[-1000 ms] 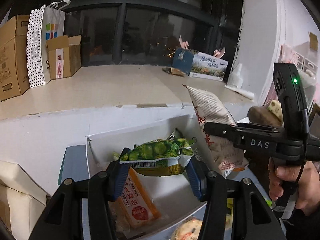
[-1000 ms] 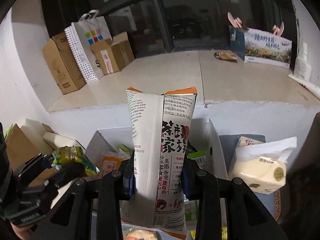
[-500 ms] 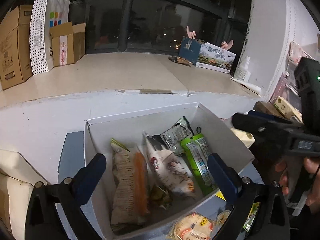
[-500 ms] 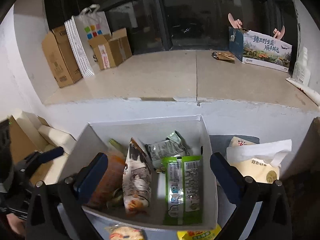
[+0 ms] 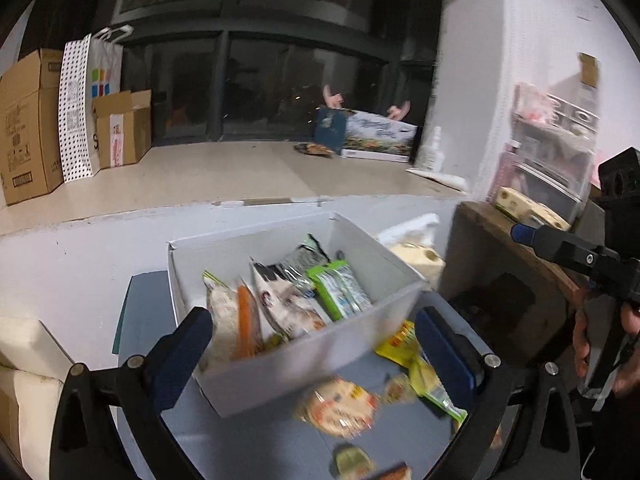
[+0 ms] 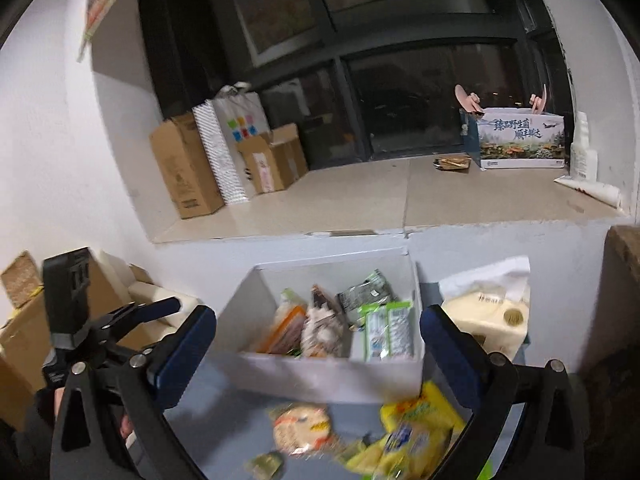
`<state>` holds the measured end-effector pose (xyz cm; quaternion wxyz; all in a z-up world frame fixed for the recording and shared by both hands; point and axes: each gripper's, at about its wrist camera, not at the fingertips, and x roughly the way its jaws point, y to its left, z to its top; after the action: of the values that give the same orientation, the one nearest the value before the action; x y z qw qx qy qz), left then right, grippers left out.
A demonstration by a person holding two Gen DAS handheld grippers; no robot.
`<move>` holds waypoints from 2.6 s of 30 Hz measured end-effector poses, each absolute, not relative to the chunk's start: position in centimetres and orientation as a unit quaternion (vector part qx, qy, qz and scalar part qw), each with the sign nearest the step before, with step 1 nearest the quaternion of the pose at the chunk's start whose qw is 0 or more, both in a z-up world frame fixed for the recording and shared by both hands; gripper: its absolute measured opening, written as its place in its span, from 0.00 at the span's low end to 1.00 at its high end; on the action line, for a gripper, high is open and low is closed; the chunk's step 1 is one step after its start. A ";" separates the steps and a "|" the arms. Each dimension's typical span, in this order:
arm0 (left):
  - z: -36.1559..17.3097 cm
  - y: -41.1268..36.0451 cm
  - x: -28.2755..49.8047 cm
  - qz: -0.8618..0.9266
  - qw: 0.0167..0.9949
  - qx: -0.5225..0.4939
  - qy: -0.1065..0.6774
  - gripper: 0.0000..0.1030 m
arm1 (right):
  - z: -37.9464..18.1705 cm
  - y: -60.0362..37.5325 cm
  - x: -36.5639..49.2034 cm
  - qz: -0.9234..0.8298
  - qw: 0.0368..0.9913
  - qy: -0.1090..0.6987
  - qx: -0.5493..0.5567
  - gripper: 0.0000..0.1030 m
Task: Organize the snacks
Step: 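Grasp the yellow potato-stick bag with the right gripper and lift it, then grasp the clear jelly cup with the left gripper while the right carries the yellow bag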
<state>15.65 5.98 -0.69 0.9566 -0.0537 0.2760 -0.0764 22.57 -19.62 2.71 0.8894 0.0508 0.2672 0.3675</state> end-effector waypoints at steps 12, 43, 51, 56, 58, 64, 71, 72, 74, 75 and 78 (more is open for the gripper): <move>-6.0 2.1 7.5 -0.117 0.943 -0.054 0.307 1.00 | -1.2 -25.2 11.5 0.369 0.894 0.252 0.031 1.00; -10.5 0.6 3.7 -0.108 0.925 -0.070 0.359 1.00 | -11.4 -21.3 21.6 0.275 0.877 0.393 0.026 1.00; -11.3 1.9 3.9 -0.096 0.921 -0.086 0.367 1.00 | -14.6 -20.2 26.5 0.242 0.858 0.452 0.033 0.99; -11.7 2.2 4.1 -0.092 0.919 -0.096 0.371 1.00 | -15.2 -20.9 26.5 0.251 0.850 0.460 0.055 0.66; -11.8 2.1 4.3 -0.091 0.919 -0.092 0.373 1.00 | -14.5 -21.2 25.9 0.262 0.854 0.446 0.061 0.59; -12.6 1.3 6.3 -0.102 0.913 -0.087 0.386 1.00 | -9.9 -22.7 22.2 0.298 0.870 0.384 0.085 0.59; -14.7 0.4 10.2 -0.086 0.900 -0.080 0.420 1.00 | -5.7 -25.0 16.2 0.320 0.886 0.321 0.101 0.59; -15.1 0.3 10.8 -0.083 0.897 -0.084 0.425 1.00 | -5.5 -25.4 15.5 0.319 0.887 0.317 0.102 0.59; -15.7 0.2 11.6 -0.072 0.893 -0.089 0.436 1.00 | -5.5 -26.3 14.0 0.307 0.892 0.314 0.105 0.59; -16.1 0.2 11.9 -0.067 0.891 -0.091 0.441 1.00 | -5.5 -26.7 13.5 0.303 0.894 0.312 0.108 0.59; -16.9 -0.3 12.8 -0.060 0.887 -0.087 0.449 1.00 | -6.1 -27.4 12.3 0.298 0.894 0.316 0.110 0.59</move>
<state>12.76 -0.33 -16.89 0.8873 -0.0871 0.4489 -0.0596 12.29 -27.38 -6.07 0.8940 0.1101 0.3157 0.2983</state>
